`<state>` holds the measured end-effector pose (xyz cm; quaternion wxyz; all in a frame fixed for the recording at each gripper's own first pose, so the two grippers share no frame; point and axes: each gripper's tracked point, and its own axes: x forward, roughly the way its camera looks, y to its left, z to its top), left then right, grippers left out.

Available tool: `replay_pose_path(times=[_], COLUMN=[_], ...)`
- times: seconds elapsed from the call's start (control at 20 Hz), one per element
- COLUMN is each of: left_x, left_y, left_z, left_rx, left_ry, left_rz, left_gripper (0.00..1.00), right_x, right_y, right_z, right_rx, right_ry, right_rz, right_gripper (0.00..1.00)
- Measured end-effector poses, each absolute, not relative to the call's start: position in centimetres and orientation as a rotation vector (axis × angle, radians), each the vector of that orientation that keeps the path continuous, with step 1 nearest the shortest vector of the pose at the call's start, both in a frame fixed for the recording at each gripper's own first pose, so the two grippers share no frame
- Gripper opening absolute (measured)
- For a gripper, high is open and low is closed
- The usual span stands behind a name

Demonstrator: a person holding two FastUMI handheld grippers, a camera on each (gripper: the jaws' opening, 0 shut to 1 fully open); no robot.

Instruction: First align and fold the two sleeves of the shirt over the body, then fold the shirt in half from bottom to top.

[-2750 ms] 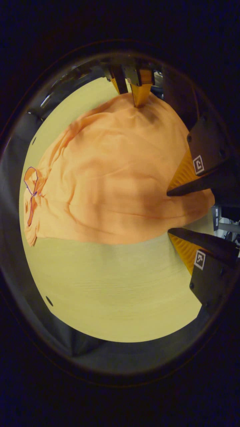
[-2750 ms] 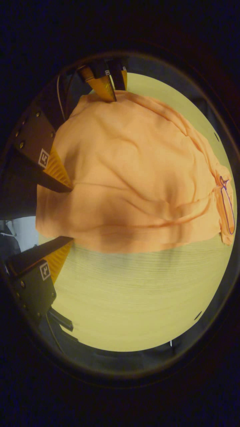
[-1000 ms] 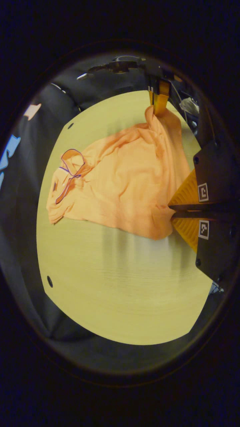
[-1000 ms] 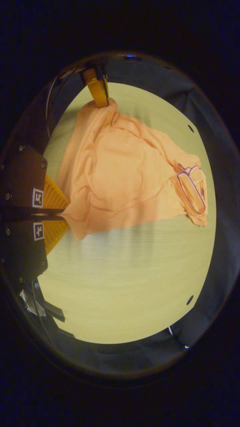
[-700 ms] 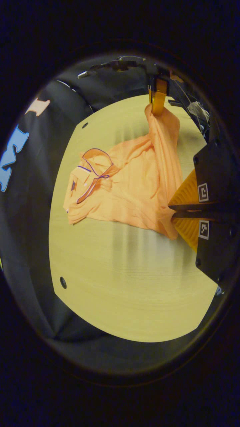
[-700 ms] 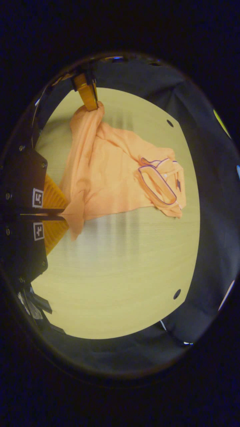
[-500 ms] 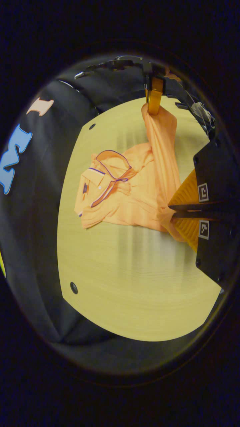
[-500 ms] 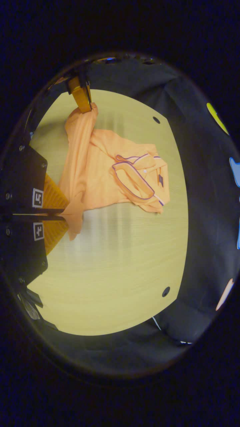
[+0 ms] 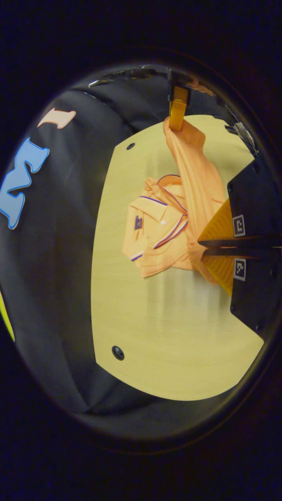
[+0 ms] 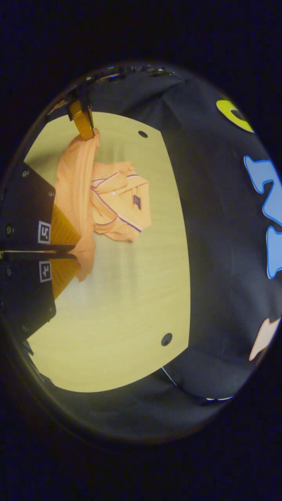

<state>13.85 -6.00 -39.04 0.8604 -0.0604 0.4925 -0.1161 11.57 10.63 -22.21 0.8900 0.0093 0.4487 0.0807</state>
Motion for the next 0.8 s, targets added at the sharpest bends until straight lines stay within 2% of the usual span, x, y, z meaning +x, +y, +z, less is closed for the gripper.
replay_pose_path(times=[0.4,0.8], left_x=[22.5,26.7], left_y=[-7.6,-8.3], left_z=[-38.8,-41.7], left_rx=[-0.102,-0.120], left_ry=[0.921,0.892], left_rz=[-0.219,-0.181], left_gripper=[0.06,0.05], right_x=[20.3,25.4], right_y=[11.8,12.6], right_z=[-20.7,-23.3], right_rx=[0.122,0.204], right_ry=[0.813,0.835], right_rz=[0.102,0.060], right_gripper=[0.01,0.01])
